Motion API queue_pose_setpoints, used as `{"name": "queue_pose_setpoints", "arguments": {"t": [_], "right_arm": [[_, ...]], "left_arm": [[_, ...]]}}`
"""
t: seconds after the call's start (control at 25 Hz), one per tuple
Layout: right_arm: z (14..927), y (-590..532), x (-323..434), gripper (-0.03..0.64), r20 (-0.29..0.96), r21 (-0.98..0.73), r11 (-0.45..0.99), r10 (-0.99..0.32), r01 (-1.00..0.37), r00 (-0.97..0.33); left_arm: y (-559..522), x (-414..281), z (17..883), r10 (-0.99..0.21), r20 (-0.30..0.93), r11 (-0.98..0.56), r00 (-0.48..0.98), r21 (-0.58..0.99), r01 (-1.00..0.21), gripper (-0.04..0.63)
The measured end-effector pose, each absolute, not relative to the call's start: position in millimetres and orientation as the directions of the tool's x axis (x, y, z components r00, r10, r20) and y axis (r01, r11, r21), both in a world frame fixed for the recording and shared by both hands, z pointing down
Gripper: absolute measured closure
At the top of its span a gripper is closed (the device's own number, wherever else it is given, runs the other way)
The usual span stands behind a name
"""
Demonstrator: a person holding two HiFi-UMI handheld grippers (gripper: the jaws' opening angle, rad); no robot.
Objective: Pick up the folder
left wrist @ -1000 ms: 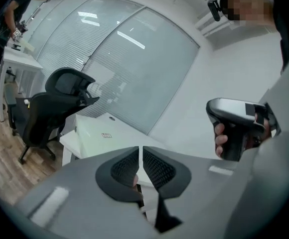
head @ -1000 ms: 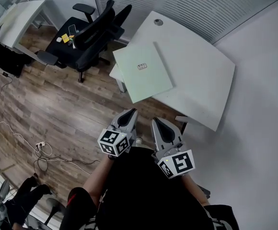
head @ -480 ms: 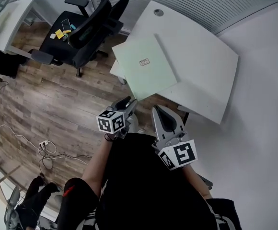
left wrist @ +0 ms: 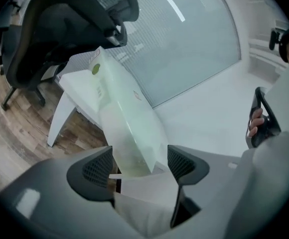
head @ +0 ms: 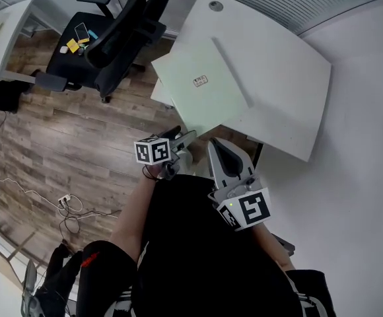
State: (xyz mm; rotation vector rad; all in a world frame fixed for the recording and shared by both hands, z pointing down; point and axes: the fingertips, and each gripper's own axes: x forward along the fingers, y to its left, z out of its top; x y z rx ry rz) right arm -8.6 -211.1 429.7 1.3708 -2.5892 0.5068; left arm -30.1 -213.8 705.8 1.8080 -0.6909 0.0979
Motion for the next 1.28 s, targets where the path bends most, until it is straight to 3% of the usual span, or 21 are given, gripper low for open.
{"name": "queue_pose_setpoints", "arguments": {"t": [0.24,0.68,0.92,1.28], "right_arm": [[439.2,-218.1,-10.9,0.617,0.341,-0.215,0.5,-0.767,-0.839,-0.544],[455.4,-227.3,-2.3,0.617,0.393,-0.224,0.441,-0.775,-0.869,-0.494],[464.0,-223.2,6.1,0.617,0.429,-0.256,0.385,-0.777,-0.887,-0.461],[485.9,-225.8,14.7,0.617,0.485,-0.301,0.305,-0.767,-0.903,-0.421]], "left_arm": [[-213.4,-20.4,726.4,-0.328,0.34,-0.118,0.881,0.911,-0.395,0.264],[-234.6,-12.9,743.5,-0.395,0.235,0.04,0.888,0.97,-0.239,0.23],[-231.9,8.0,733.8,-0.358,0.131,0.05,0.924,0.991,-0.121,0.232],[-246.9,10.6,744.2,-0.393,0.138,0.094,0.909,0.989,-0.11,0.232]]}}
